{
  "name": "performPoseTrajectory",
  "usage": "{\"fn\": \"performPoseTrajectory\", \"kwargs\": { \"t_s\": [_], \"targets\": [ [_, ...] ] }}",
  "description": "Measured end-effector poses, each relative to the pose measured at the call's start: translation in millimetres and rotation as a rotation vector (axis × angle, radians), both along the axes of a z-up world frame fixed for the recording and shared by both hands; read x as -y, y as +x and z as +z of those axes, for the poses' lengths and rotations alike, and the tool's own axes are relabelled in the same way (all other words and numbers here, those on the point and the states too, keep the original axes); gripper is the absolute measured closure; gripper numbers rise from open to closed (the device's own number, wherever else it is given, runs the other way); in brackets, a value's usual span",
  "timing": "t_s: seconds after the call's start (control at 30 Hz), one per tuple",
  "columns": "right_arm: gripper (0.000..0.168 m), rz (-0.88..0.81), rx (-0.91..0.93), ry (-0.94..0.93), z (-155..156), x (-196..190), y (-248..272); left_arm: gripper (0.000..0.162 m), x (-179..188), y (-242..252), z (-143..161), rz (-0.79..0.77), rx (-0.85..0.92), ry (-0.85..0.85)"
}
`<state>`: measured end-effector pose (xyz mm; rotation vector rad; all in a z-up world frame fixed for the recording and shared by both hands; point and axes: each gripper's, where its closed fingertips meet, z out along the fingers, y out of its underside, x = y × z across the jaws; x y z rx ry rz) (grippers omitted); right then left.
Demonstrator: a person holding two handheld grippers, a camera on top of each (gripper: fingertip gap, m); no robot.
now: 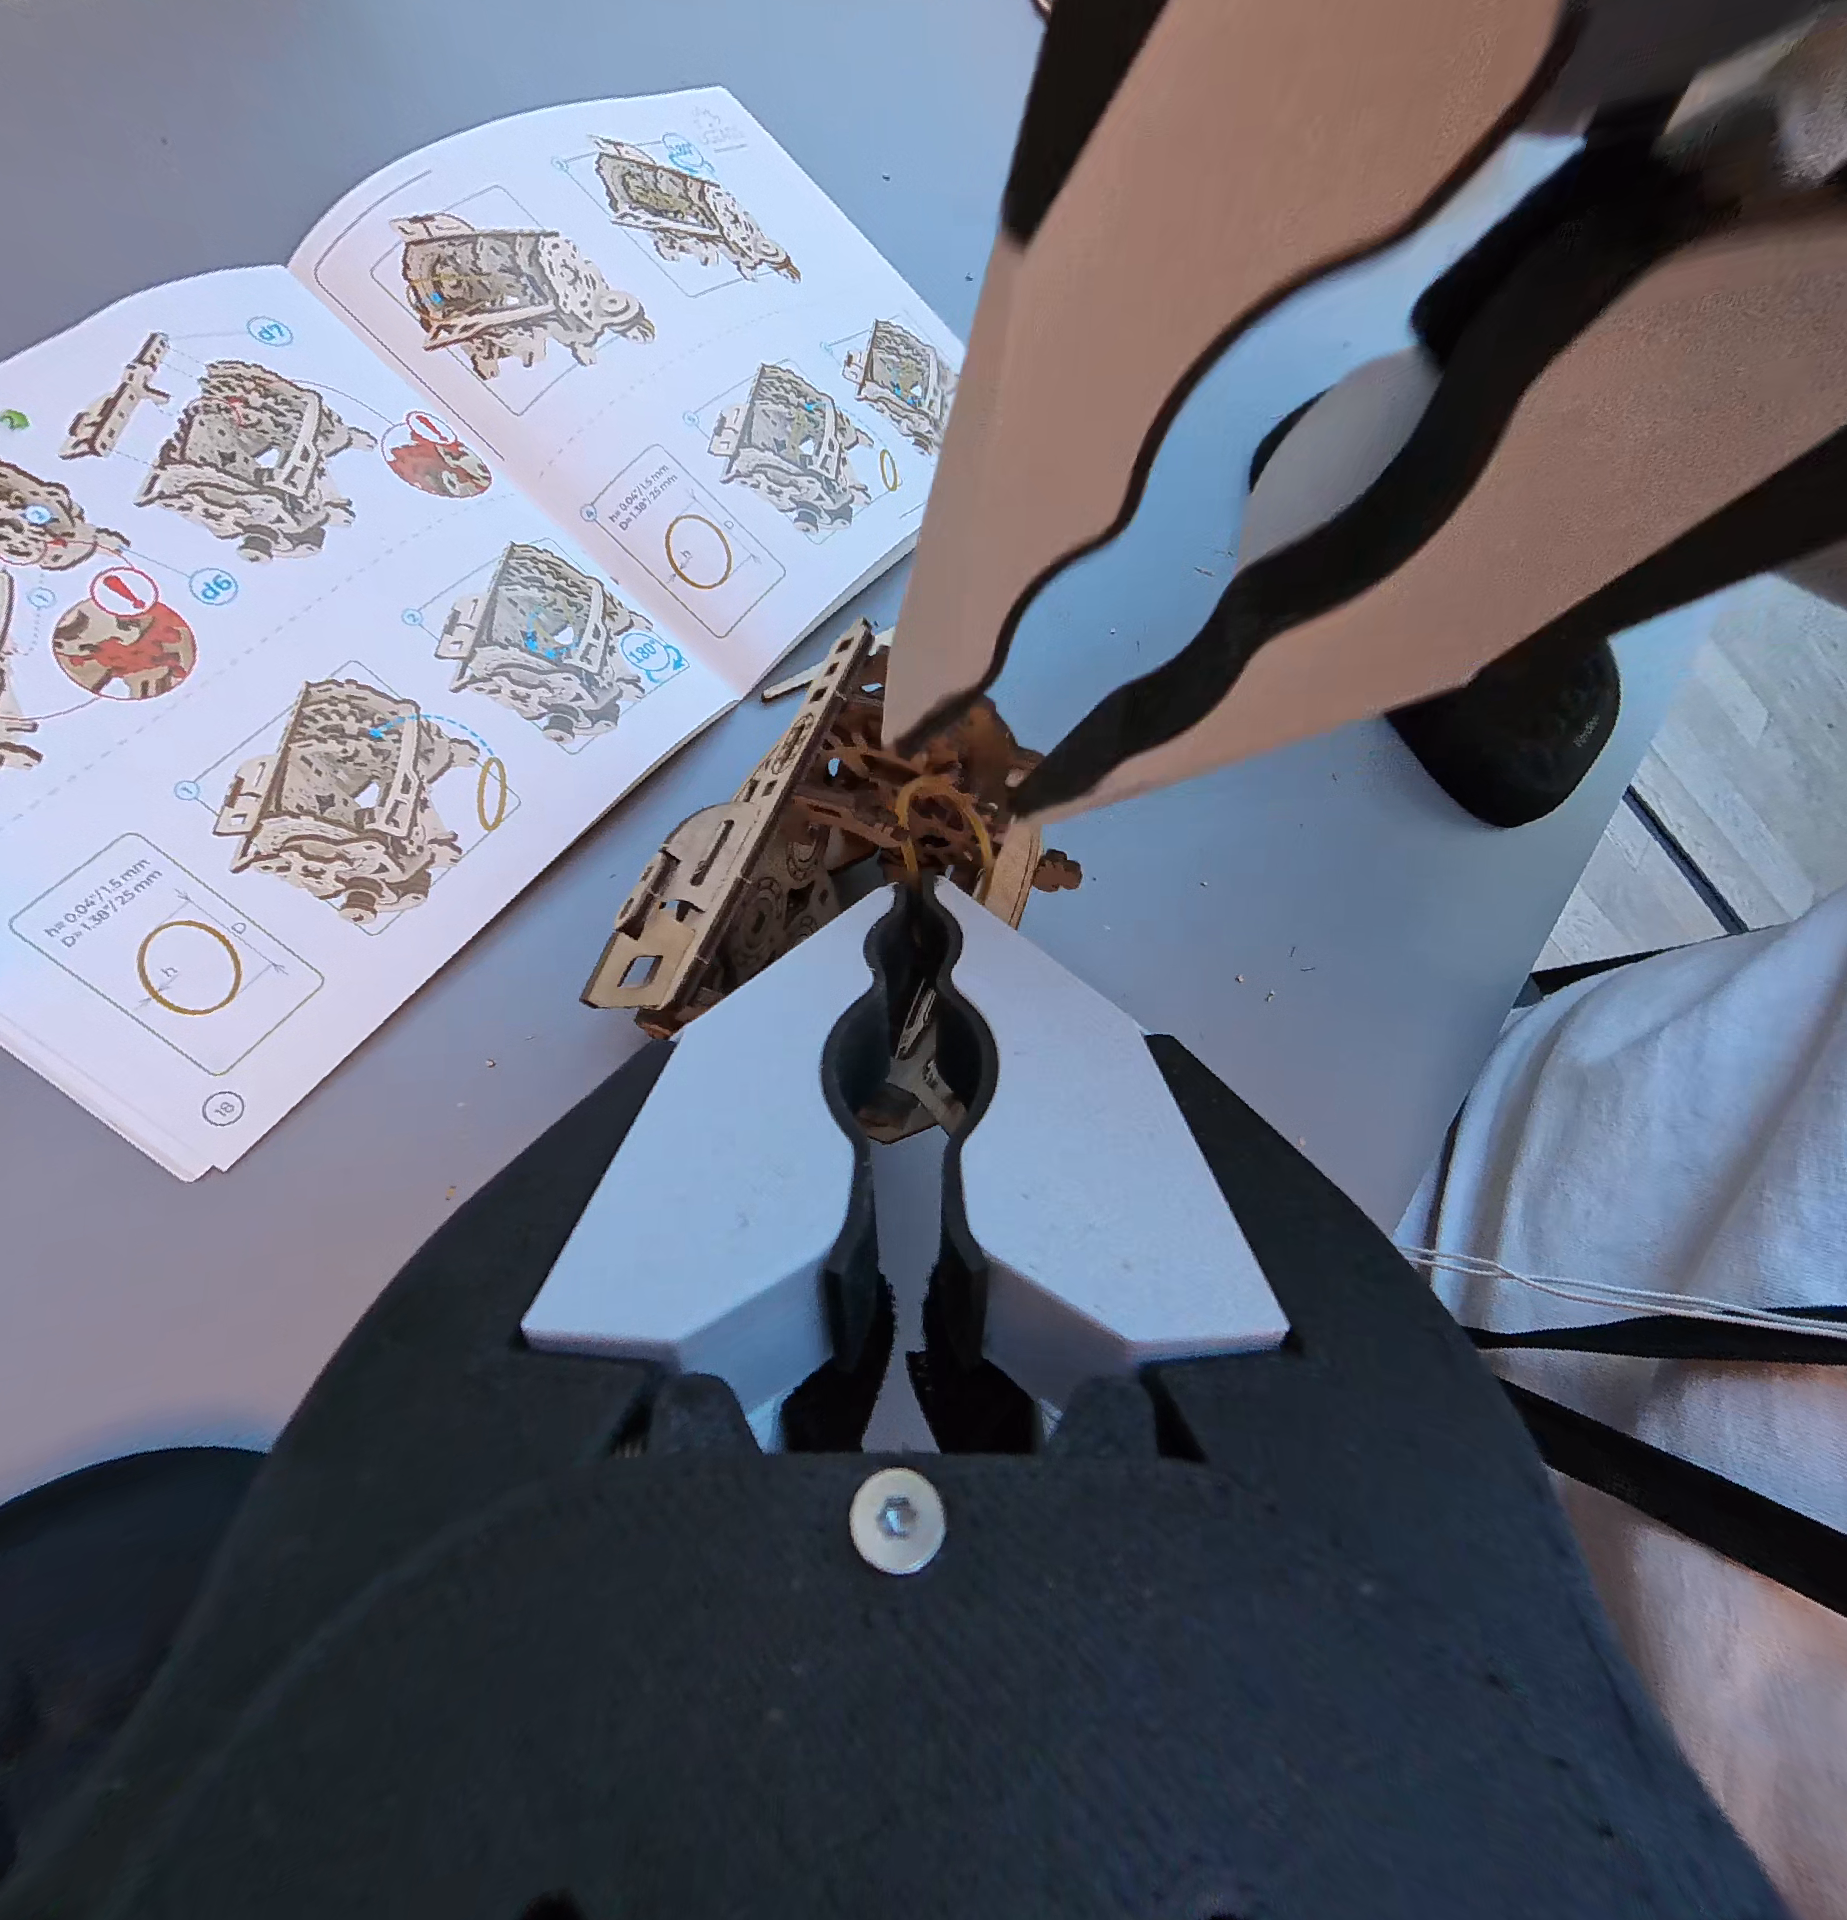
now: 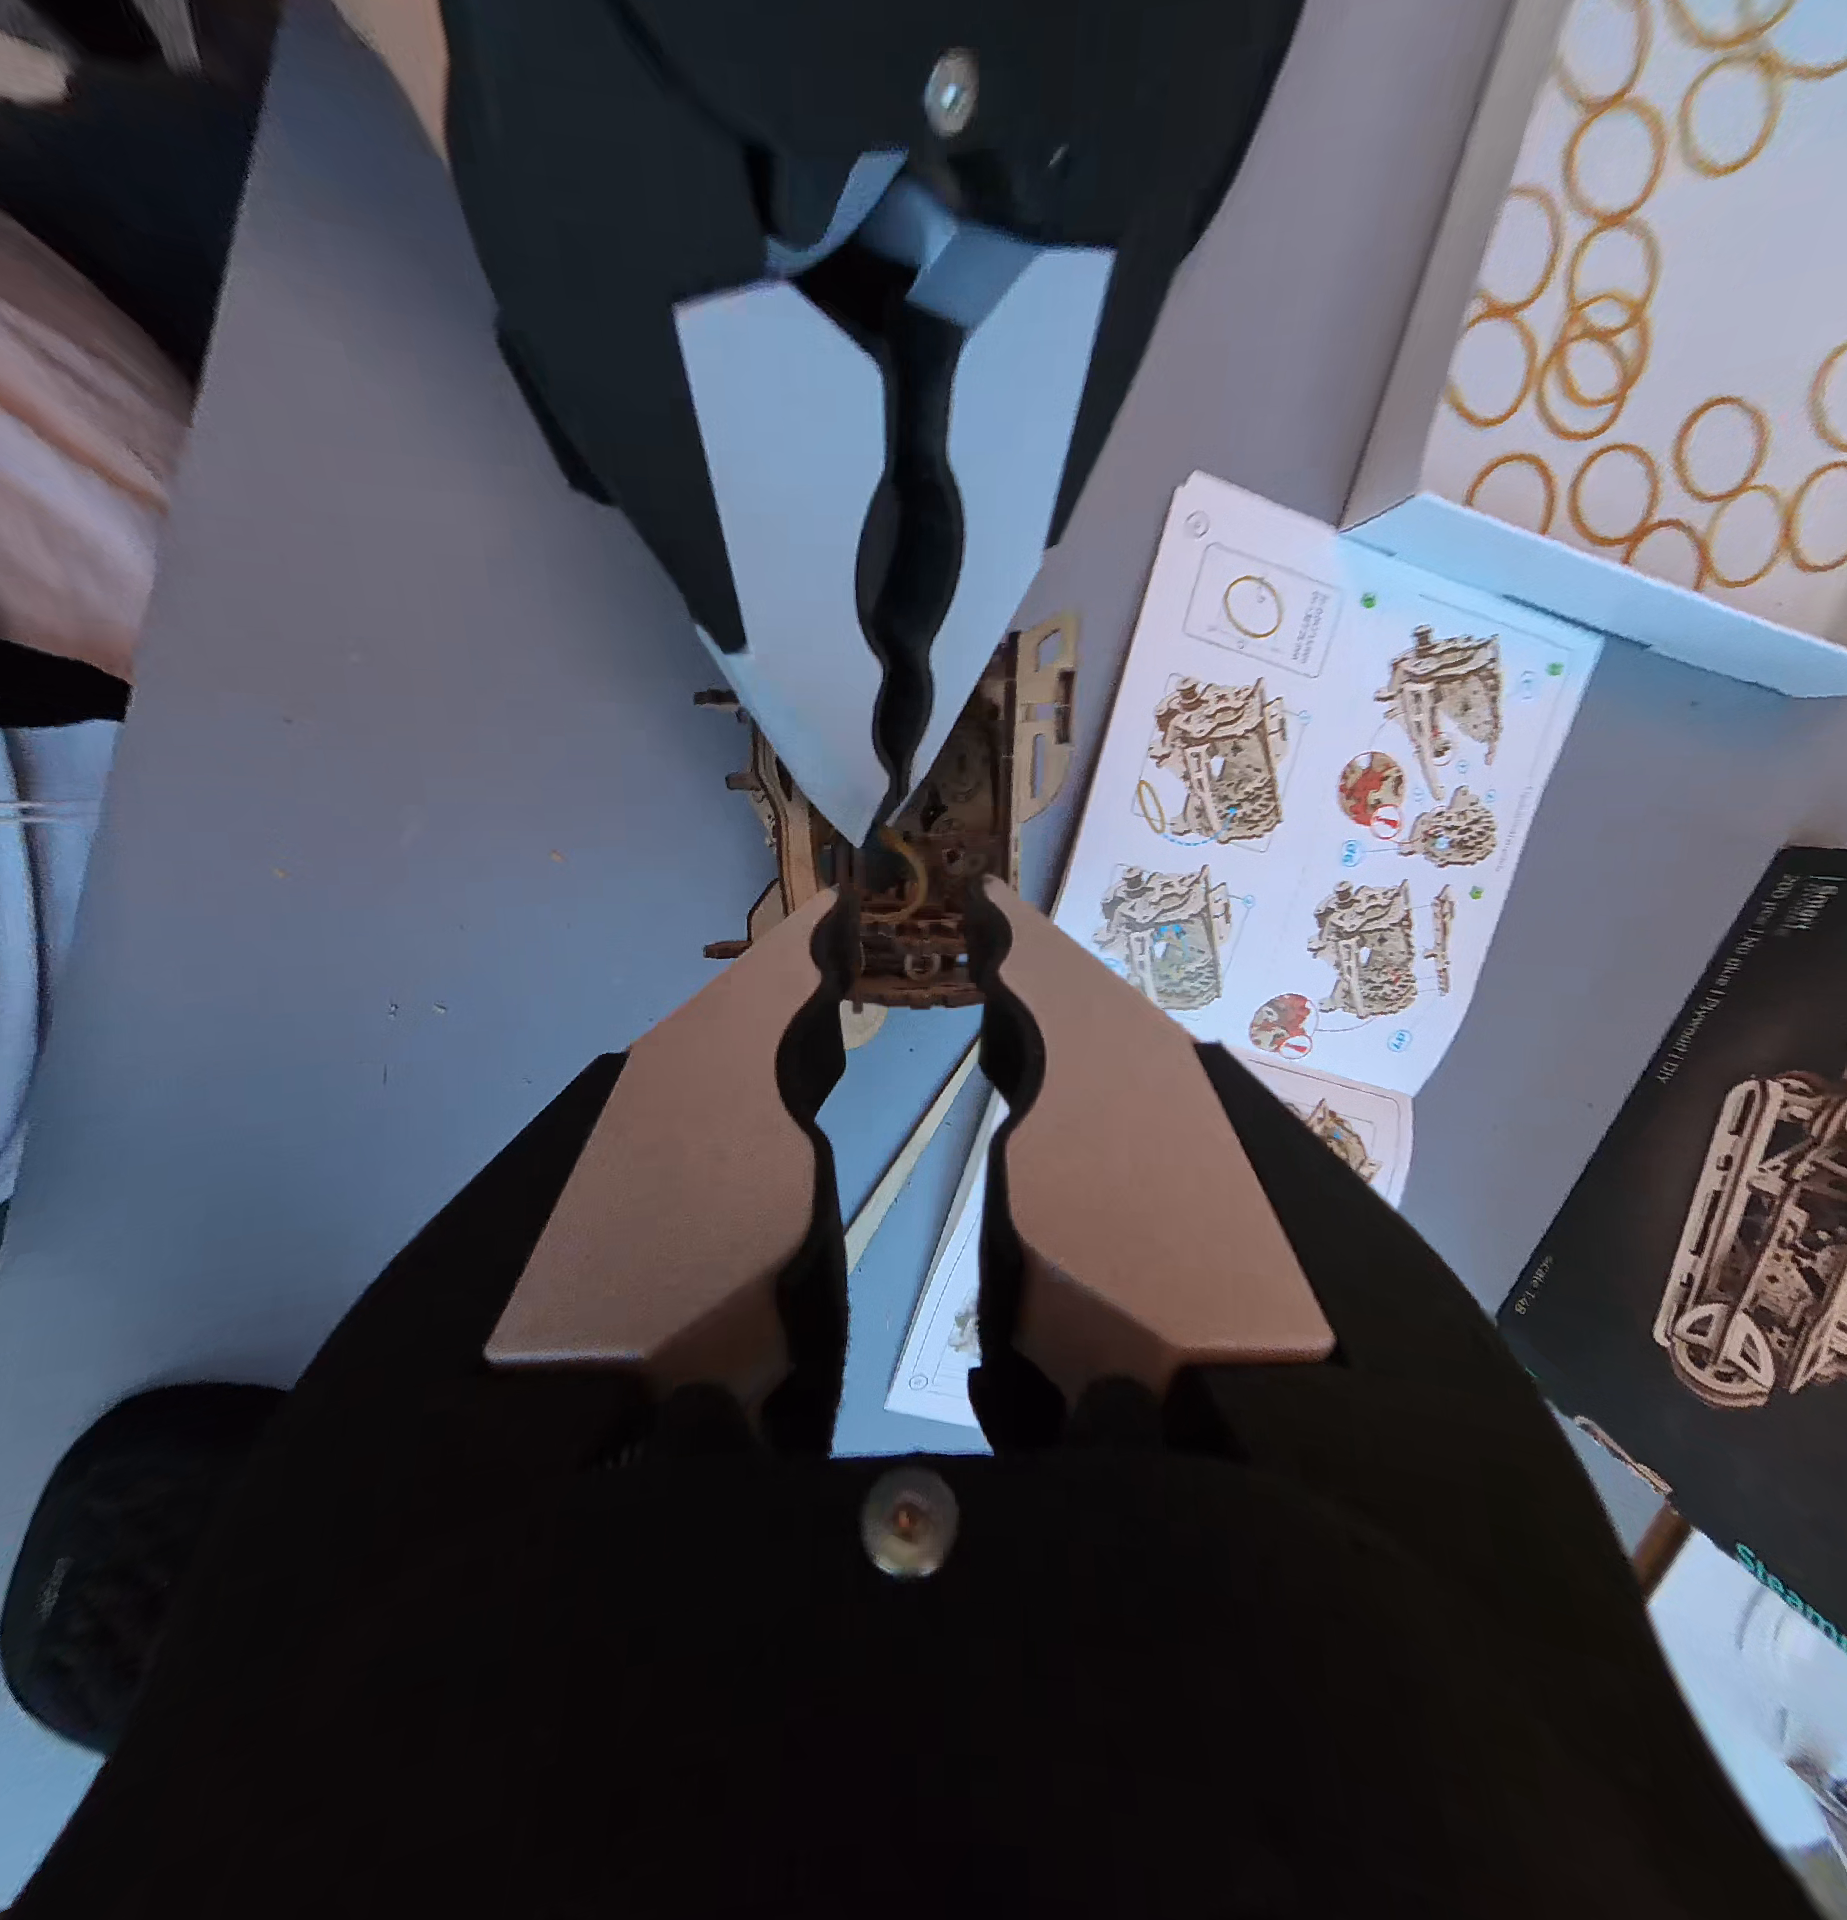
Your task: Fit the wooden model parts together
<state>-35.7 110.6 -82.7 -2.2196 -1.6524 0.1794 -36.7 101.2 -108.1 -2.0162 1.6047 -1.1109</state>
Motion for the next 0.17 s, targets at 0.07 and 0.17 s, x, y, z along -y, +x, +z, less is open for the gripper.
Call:
{"fn": "performPoseTrajectory", "kwargs": {
  "t_s": [0.07,0.17],
  "targets": [
    [0.15,-0.021,-0.085,0.034,16,-4,2,0.162,0,0,0,-0.001,0.002,-0.003],
    [0.154,-0.03,-0.153,0.047,23,-4,5,0.162,1,0,0,-0.006,0.002,-0.007]
  ]
}}
